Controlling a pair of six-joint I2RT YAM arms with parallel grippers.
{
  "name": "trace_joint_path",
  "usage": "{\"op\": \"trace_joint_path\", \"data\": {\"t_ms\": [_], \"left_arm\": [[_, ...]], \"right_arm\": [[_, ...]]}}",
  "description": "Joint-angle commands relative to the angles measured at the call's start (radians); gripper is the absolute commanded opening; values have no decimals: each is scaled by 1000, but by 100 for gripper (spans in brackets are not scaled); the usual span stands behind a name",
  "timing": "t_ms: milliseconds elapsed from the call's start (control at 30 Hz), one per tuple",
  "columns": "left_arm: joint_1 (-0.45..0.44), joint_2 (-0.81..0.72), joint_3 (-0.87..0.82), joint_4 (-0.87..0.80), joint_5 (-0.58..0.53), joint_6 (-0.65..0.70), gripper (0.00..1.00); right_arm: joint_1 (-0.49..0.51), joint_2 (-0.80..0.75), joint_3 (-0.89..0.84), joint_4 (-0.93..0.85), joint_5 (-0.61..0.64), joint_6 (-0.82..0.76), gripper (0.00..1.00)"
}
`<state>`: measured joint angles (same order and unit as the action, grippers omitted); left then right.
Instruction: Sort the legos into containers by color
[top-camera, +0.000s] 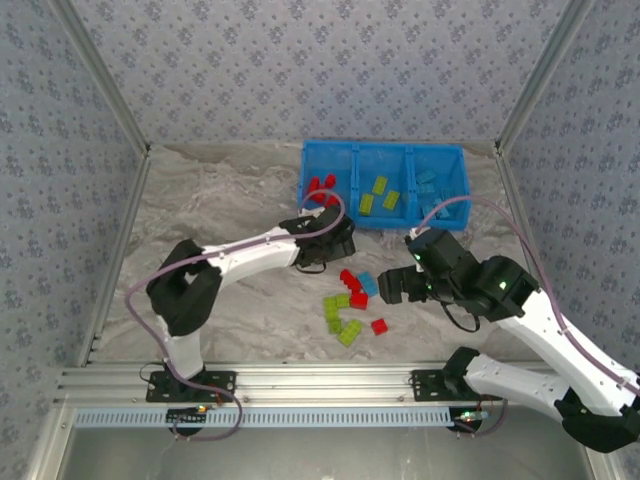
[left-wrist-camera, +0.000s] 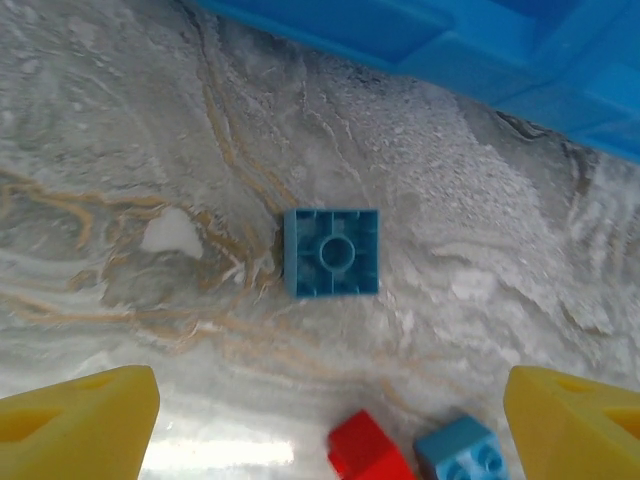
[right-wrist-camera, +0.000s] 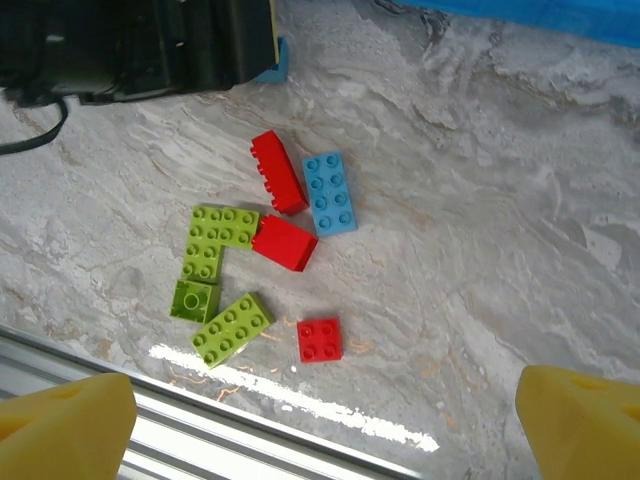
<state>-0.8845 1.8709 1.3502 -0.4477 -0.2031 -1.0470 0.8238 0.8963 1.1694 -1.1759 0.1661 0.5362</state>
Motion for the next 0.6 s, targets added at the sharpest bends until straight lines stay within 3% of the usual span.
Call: {"op": "trace_joint_path", "data": {"t_ms": [0,567], "left_arm": [[31,72,58,1,71,-25,87],[63,212,130,9,145,106,51]], "right_arm": [[8,-26,-14,-48,22,54,100],[10,-32,-37,-21,16,76,100]]}}
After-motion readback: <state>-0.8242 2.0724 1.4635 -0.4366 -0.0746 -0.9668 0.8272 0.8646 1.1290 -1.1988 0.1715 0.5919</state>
